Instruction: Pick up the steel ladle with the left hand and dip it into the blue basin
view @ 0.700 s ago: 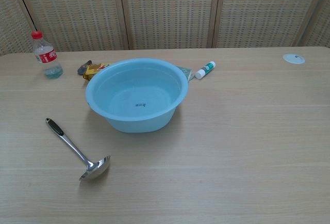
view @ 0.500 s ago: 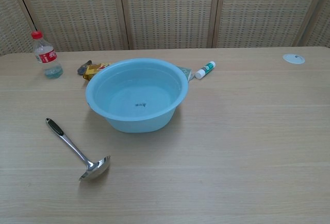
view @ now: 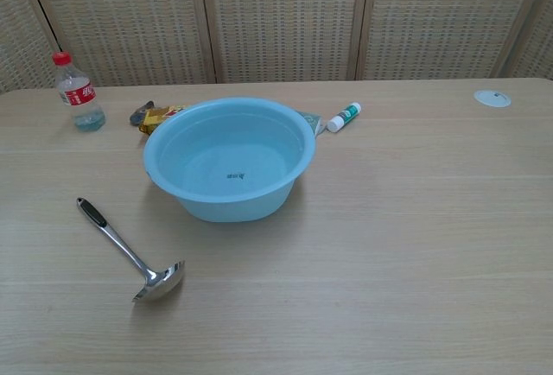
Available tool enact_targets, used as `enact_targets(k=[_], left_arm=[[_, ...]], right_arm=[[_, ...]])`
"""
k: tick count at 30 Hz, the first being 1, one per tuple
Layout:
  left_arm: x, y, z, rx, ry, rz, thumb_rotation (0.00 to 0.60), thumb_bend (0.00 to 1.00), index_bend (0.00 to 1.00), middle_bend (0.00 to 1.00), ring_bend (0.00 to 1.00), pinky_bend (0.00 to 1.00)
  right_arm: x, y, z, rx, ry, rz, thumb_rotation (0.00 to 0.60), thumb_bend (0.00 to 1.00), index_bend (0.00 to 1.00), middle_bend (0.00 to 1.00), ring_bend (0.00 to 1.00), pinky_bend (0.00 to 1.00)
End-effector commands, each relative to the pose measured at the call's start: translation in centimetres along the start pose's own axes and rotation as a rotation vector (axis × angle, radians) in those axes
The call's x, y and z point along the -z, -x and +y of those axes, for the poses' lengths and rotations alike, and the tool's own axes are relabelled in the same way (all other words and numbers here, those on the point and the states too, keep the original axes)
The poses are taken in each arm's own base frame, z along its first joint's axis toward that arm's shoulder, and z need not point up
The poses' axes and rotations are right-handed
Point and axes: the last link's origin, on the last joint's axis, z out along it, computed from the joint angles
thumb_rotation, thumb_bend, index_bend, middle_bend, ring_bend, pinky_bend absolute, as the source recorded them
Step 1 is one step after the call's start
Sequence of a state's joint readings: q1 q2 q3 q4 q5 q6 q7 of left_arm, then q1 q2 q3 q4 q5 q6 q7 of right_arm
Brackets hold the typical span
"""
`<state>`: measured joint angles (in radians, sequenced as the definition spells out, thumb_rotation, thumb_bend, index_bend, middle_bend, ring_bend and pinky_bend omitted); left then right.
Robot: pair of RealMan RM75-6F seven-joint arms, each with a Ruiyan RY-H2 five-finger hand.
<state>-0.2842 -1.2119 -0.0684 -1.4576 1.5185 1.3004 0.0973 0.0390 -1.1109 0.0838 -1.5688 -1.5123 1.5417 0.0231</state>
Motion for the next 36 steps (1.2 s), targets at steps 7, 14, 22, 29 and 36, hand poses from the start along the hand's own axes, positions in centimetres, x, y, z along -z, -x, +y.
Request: enact_targets(k=[7,14,22,29,36], left_arm=[[-7.2,2.9,-1.6,-0.060,0.225,-0.116,0.600,0.22,0.03,0.97,0.92,0.89],[-9.7,6.3,-1.2,-0.207,0.311,-0.285,0.600,0.23,0.17,1.00,0.99,1.00],[-12.1,8.5,1.1,-0.260,0.363,-0.352,0.600,0.23,0.28,1.00,0.99,1.00],[-13.0,8.8,2.6,-0.281,0.401,-0.341,0.600,0.27,0.38,1.00,0.99,1.00],[-13.1,8.9,3.6,-0.291,0.411,-0.312,0.600,0.27,0.42,1.00,0.99,1.00]], right_arm=[[-0.5,0.8,-0.1,0.027,0.016,-0.023,0.600,0.00,0.00,0.00,0.00,0.00],[-1.1,1.5,-0.1,0.051,0.035,-0.037,0.600,0.00,0.00,0.00,0.00,0.00],[-1.5,2.1,-0.1,0.070,0.049,-0.057,0.600,0.00,0.00,0.00,0.00,0.00],[-1.5,2.1,-0.1,0.069,0.051,-0.057,0.600,0.00,0.00,0.00,0.00,0.00],[-1.4,2.0,0.0,0.060,0.049,-0.057,0.600,0.00,0.00,0.00,0.00,0.00]])
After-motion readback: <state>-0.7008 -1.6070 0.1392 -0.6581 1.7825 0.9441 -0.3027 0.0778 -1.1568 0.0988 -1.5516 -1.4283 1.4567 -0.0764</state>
